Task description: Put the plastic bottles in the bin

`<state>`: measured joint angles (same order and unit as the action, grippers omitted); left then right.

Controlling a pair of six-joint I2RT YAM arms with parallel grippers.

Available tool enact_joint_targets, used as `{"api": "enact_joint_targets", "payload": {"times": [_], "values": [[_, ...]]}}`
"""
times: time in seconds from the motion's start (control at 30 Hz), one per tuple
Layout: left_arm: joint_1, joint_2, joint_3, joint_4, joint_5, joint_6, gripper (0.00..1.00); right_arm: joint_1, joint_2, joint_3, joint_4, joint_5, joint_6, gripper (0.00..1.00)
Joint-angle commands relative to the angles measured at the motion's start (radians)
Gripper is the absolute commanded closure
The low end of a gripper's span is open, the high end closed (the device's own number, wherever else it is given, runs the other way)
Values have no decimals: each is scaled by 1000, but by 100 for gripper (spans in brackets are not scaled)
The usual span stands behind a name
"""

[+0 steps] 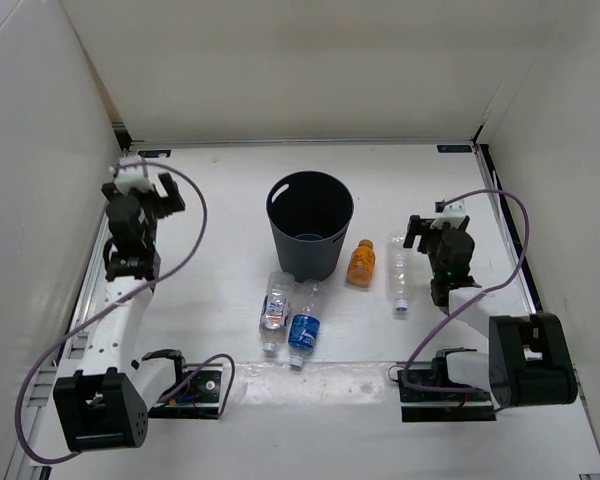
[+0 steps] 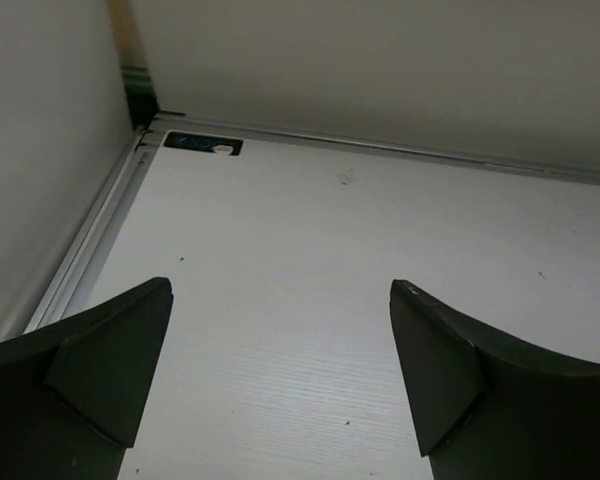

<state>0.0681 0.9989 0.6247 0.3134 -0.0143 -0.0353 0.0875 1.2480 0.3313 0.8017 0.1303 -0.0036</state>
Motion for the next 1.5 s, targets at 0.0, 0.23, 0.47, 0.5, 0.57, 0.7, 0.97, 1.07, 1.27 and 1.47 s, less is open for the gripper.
{"api": "enact_joint_targets", "payload": {"times": [0.0,0.23,0.47,0.5,0.57,0.7,0.97,1.07,1.27,1.47], "values": [[4,23,265,-525,-211,-110,0,55,-92,89,-153,138,-32,10],[21,176,475,-929,-351,-288,0,162,-190,648,-1131,7,-139,10],[79,81,434,-935,-286,-430,0,-34,-139,810,-1463,-359,89,10],[82,66,426,-933,-265,-430,0,-48,-131,811,-1478,-362,121,10],[81,44,406,-938,-219,-431,0,-77,-124,816,-1516,-403,111,10],[82,-14,391,-1103,-295,-619,0,-75,-133,808,-1578,-446,119,10],[81,-144,261,-1057,-130,-634,0,-61,-121,741,-1639,-585,122,10],[81,-180,221,-1051,-38,-603,0,-37,-82,744,-1629,-592,128,10],[82,-200,197,-1126,-12,-594,0,96,28,781,-1630,-548,116,10],[84,-204,224,-1206,-21,-548,0,182,163,804,-1590,-525,137,10]]}}
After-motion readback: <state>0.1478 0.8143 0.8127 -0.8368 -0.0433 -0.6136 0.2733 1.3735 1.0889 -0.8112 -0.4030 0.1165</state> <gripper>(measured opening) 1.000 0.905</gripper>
